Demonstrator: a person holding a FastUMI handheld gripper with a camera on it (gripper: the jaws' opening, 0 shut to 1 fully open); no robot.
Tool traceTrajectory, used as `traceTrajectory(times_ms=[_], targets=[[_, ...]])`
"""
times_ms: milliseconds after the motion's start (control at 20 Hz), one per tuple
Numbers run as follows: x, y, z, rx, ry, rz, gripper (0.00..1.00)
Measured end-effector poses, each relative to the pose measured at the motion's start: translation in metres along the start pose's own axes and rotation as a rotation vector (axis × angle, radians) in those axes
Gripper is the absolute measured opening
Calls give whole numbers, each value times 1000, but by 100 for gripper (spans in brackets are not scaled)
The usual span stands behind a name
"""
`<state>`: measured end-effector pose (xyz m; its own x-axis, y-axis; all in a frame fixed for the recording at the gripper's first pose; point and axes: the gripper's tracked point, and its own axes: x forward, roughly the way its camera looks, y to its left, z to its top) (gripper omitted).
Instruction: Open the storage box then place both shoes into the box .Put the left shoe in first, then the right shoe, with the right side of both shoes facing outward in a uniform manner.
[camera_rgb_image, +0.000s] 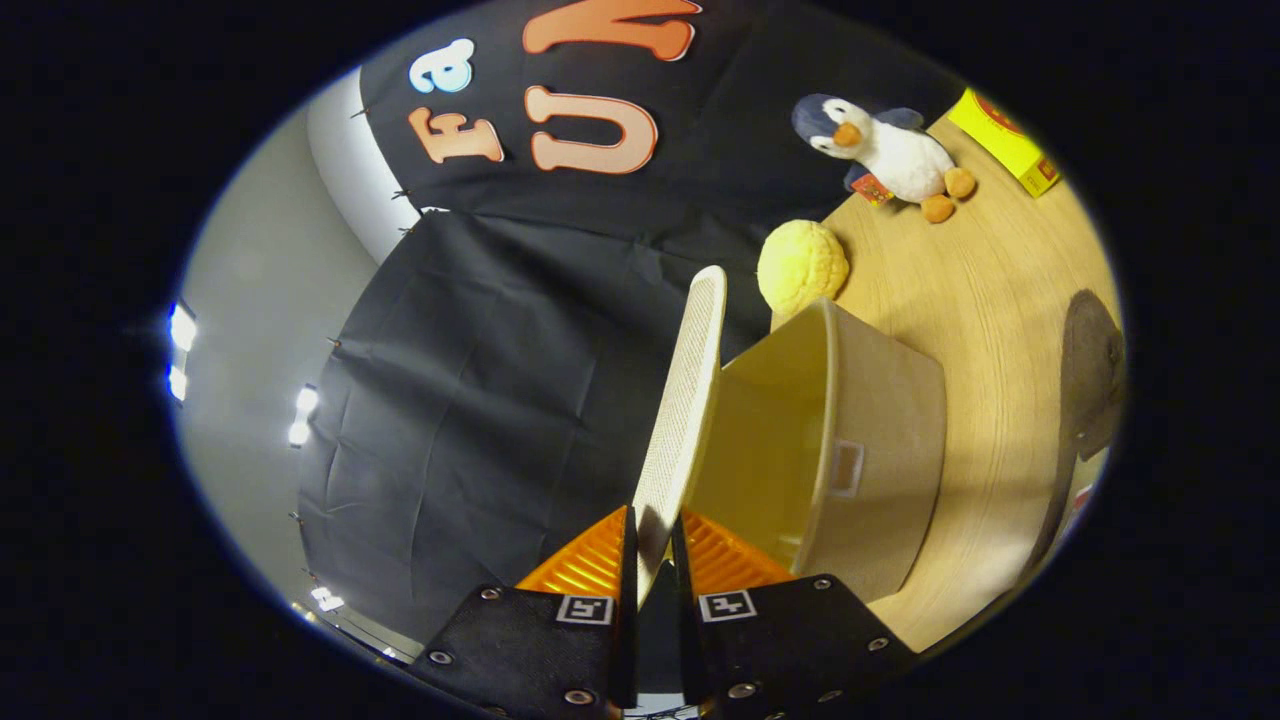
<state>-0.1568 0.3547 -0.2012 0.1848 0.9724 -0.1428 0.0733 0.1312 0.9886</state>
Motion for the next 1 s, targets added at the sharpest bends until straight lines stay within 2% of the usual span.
traceTrajectory(times_ms=[200, 550, 1000], targets=[[17, 38, 4, -66, -10, 6, 11], [73, 90, -6, -165, 17, 27, 13], [152, 120, -34, -194, 83, 27, 15]])
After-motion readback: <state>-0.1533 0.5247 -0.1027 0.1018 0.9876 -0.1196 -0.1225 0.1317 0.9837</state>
